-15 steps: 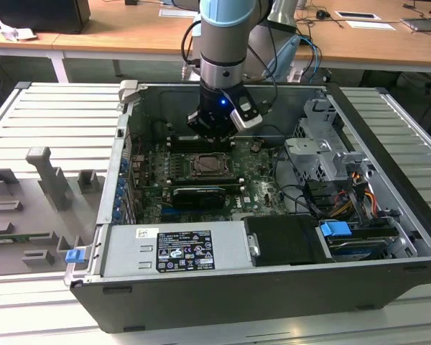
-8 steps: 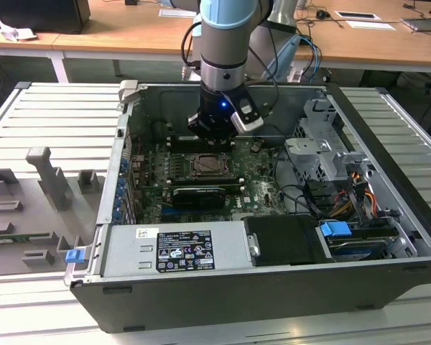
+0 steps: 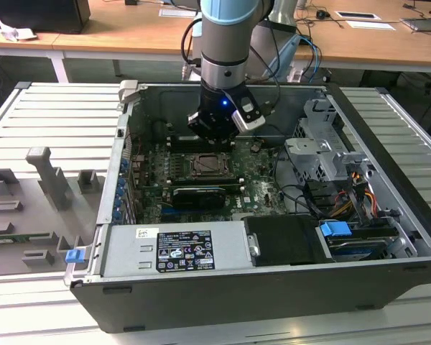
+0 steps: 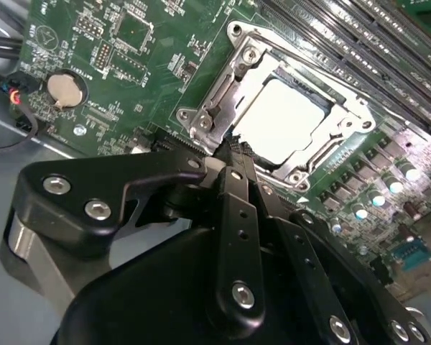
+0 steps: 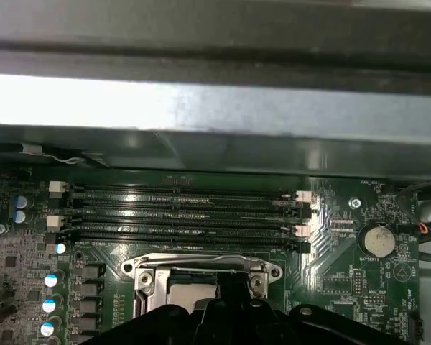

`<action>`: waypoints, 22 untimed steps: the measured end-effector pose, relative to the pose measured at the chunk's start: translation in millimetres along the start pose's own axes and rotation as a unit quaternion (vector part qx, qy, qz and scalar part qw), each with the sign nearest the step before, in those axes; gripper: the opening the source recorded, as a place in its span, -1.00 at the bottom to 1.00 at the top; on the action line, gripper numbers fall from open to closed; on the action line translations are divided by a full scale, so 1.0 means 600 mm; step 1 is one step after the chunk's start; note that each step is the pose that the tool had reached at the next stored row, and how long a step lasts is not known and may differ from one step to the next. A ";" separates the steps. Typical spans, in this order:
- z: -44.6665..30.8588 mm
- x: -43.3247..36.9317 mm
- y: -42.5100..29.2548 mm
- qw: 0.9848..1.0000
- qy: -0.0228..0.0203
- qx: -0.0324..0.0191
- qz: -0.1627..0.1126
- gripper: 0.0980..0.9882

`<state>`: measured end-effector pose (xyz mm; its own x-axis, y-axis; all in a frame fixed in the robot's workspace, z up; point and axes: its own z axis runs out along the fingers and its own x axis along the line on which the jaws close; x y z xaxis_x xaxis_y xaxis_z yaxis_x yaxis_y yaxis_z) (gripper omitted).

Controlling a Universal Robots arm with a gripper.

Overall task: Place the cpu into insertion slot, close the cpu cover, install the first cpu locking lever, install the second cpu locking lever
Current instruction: 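Install the second cpu locking lever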

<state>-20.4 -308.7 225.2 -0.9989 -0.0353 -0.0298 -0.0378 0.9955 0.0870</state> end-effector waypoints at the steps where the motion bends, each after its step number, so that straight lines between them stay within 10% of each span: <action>1: -0.007 0.000 0.001 1.000 0.000 0.000 0.000 -0.98; 22: -0.036 0.000 -0.034 1.000 0.000 0.000 0.000 -0.98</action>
<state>-20.5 -331.2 244.7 -0.9989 -0.0353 -0.0298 -0.0378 0.9955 0.0867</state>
